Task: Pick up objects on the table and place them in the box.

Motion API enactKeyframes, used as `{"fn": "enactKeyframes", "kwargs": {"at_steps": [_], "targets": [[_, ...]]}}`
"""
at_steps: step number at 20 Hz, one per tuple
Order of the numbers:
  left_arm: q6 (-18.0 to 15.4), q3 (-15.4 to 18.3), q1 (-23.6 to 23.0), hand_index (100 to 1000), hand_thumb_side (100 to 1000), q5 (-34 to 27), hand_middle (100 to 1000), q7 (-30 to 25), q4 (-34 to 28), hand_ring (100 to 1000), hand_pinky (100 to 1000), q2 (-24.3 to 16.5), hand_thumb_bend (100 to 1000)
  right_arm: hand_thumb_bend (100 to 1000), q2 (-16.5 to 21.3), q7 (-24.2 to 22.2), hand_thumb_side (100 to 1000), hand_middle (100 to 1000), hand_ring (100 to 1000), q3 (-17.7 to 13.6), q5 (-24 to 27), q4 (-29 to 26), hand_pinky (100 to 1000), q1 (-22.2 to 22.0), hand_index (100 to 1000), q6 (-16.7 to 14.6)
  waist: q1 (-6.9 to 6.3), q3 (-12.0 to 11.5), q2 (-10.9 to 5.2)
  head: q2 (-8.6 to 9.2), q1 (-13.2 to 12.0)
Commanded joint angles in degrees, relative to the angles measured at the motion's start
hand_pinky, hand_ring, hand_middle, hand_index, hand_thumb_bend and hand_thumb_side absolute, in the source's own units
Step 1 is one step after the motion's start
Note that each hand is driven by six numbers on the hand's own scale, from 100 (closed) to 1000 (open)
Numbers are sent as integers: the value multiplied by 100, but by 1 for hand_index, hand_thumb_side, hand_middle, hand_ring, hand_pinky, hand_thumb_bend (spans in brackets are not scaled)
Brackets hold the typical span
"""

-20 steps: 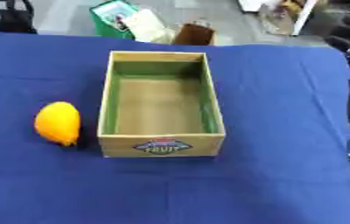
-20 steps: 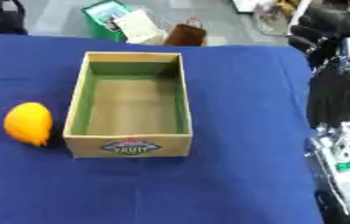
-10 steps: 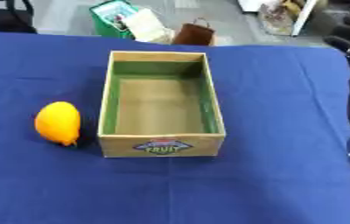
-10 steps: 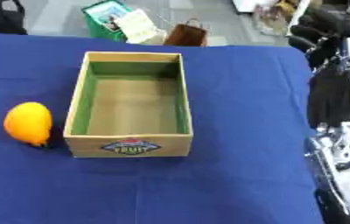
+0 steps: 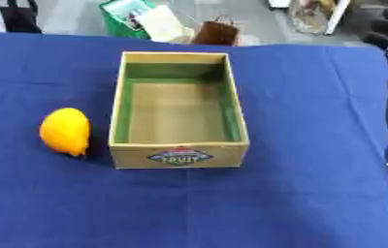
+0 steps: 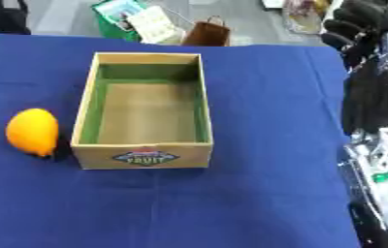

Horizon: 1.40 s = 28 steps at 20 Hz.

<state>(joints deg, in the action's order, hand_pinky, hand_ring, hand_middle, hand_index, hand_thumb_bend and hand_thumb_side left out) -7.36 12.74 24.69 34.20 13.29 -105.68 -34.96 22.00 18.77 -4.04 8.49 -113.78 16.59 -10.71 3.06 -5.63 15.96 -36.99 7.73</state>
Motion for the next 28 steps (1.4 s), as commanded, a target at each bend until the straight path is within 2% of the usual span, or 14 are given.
{"fn": "enactKeyframes", "kwargs": {"at_steps": [1, 5, 6, 8, 13, 14, 15, 17, 21, 28], "targets": [[-26, -75, 168, 831, 625, -115, 637, -280, 231, 627, 592, -356, 100, 100, 178, -4, 1000, 708, 759, -27, 14, -82, 771, 32, 798, 7, -40, -1, -129, -77, 4], [-191, -318, 421, 838, 626, -105, 647, -655, 814, 634, 593, -748, 100, 100, 187, -8, 1000, 708, 759, -23, 23, -82, 771, 25, 798, 3, -47, 16, -155, -82, 21], [-256, -412, 452, 850, 547, -62, 677, -786, 952, 668, 612, -871, 100, 100, 193, -11, 1000, 708, 759, -20, 23, -82, 771, 25, 798, 3, -53, 22, -159, -74, 27], [-412, -666, 554, 856, 520, -1, 690, -1218, 1328, 687, 625, -1159, 100, 100, 207, -18, 1000, 708, 759, -12, 25, -82, 770, 26, 798, 3, -65, 31, -169, -61, 41], [-643, -1053, 834, 878, 553, 10, 718, -1983, 1970, 711, 645, -1579, 100, 100, 233, -44, 1000, 708, 759, 10, 27, -82, 771, 27, 797, 12, -82, 33, -176, -25, 63], [-685, -1126, 884, 903, 573, 21, 739, -2150, 2051, 729, 659, -1611, 149, 100, 238, -55, 1000, 707, 760, 16, 24, -82, 771, 29, 795, 19, -87, 40, -178, -20, 54], [-760, -1201, 920, 923, 619, 45, 754, -2361, 2118, 742, 672, -1628, 241, 100, 241, -71, 1000, 707, 759, 19, 17, -82, 771, 33, 795, 29, -96, 50, -181, -14, 35], [-910, -1279, 952, 939, 712, 48, 766, -2776, 2222, 750, 682, -1631, 320, 100, 237, -85, 1000, 706, 760, 13, 8, -82, 771, 33, 795, 40, -112, 71, -182, 9, 5], [-1016, -1325, 1002, 943, 799, -6, 783, -3350, 2374, 766, 699, -1601, 412, 100, 233, -89, 1000, 706, 760, 11, -5, -82, 771, 20, 796, 61, -125, 89, -181, 28, -4], [-1015, -1554, 1214, 952, 859, 181, 799, -3904, 2515, 793, 732, -1435, 542, 100, 222, -107, 1000, 706, 760, 31, -6, -82, 772, 22, 796, 86, -128, 108, -185, 63, -39]]}}
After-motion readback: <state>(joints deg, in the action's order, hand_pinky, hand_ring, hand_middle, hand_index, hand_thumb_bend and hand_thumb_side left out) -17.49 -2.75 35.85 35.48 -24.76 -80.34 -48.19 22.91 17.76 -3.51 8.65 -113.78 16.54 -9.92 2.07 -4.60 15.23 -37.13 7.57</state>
